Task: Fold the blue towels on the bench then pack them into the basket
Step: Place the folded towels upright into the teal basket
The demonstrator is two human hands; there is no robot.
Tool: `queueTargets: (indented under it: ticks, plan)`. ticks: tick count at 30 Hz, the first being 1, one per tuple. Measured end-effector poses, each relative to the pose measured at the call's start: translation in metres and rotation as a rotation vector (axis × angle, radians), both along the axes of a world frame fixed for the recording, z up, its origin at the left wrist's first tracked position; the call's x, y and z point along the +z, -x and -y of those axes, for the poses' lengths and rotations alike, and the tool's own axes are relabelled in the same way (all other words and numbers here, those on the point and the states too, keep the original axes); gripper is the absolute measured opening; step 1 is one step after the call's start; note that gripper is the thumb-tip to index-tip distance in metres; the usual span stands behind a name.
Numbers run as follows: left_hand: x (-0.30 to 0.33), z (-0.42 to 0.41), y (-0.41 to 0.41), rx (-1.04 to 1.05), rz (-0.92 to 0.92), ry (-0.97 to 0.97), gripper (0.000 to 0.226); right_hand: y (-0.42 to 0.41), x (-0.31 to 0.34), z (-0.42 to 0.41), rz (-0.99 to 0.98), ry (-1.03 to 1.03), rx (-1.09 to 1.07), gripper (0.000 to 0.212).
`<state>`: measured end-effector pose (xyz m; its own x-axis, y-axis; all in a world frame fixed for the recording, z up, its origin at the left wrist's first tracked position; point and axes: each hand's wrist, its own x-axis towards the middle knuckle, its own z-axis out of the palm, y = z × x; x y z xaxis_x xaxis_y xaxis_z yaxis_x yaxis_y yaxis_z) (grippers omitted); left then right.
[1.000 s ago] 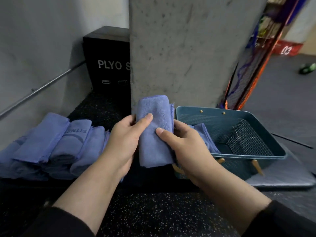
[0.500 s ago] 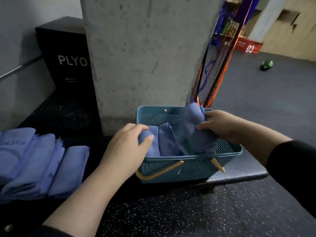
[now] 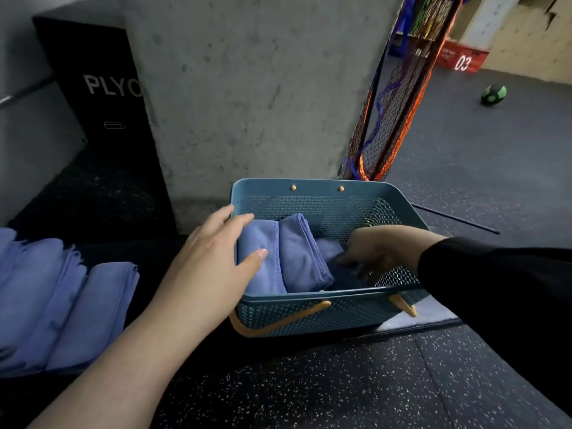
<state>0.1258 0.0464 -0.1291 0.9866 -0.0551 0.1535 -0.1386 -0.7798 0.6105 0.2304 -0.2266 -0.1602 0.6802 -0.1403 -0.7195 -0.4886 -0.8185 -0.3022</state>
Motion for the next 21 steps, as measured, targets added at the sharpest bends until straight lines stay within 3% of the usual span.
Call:
queueTargets:
  ticks: [4, 9, 16, 19, 21]
  plan:
    - [-0.001, -0.003, -0.001, 0.001, 0.004, 0.002, 0.058, -0.007, -0.002, -0.001, 0.032, 0.066, 0.051, 0.021]
    - [0.003, -0.008, 0.002, 0.053, 0.057, 0.039, 0.047, -0.01, 0.045, -0.011, 0.321, 0.129, 0.212, 0.027]
    - [0.018, -0.077, 0.013, 0.376, 0.241, 0.217, 0.026, 0.032, 0.12, -0.11, 0.855, -0.588, -0.004, 0.018]
    - [0.02, -0.128, 0.025, 0.479, 0.277, 0.309, 0.028, 0.071, 0.135, -0.166, 0.93, -0.835, 0.039, 0.018]
    - [0.016, -0.157, 0.036, 0.531, 0.217, 0.307, 0.03, 0.097, 0.127, -0.203, 0.909, -0.896, 0.08, 0.012]
